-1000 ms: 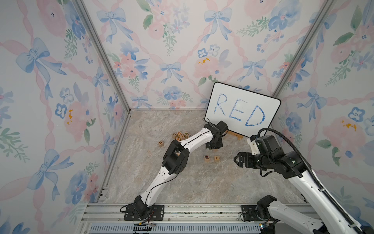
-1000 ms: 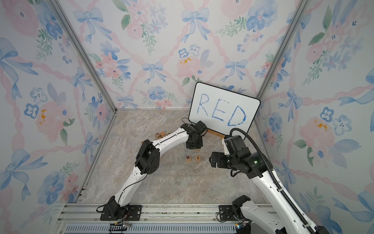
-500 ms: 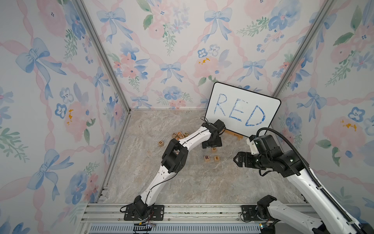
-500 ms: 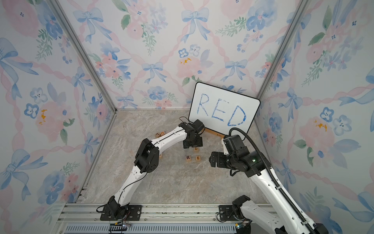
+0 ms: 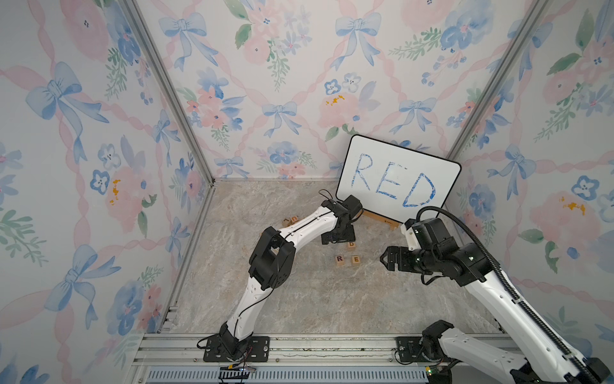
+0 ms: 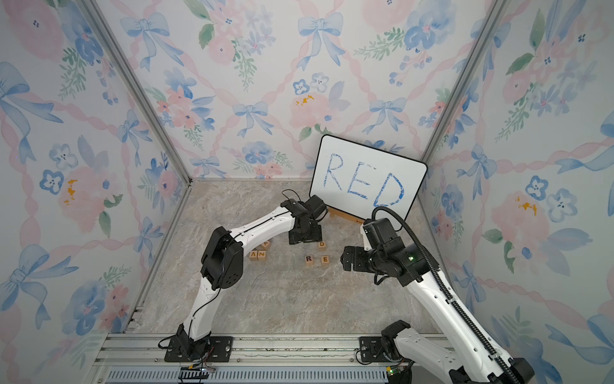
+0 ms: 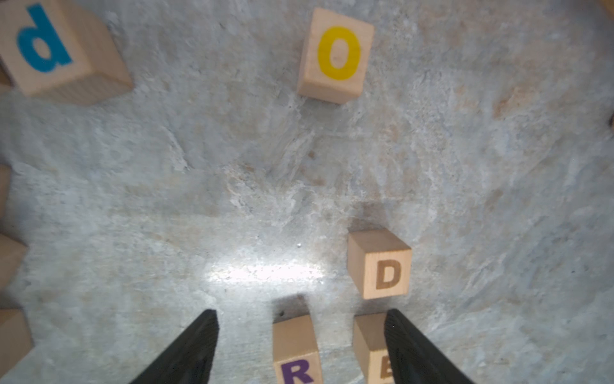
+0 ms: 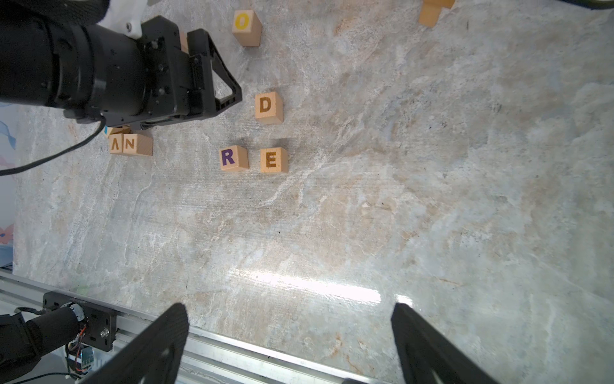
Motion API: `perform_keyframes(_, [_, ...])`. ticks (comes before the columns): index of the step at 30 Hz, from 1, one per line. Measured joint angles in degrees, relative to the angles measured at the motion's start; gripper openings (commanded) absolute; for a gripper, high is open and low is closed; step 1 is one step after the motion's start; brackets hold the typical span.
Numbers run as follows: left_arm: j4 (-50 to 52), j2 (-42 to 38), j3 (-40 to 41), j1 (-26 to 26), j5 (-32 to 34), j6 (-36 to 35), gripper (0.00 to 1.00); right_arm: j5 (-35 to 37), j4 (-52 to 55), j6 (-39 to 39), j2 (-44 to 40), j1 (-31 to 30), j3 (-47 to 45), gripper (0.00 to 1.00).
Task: Assemble the uppercase word "red" with letter blocks
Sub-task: Adjust the letter block at the center of the board.
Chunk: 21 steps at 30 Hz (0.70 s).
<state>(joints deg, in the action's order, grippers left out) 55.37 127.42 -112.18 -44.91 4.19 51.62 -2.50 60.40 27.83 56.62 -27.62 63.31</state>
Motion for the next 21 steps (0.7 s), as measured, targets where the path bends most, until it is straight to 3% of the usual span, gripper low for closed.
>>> perform_keyframes(4, [0.04,-0.17,2.84,-0.02,0.04,0.07,0.65,0.0,-0.28,-0.76,1.05,-0.61,-0.13,0.97])
perform_keyframes(21, [-0.11,-0.17,5.46,-3.28,-1.55,2.03,0.63,0.0,-1.09,-1.99,3.19,-1.09,-0.44,0.97])
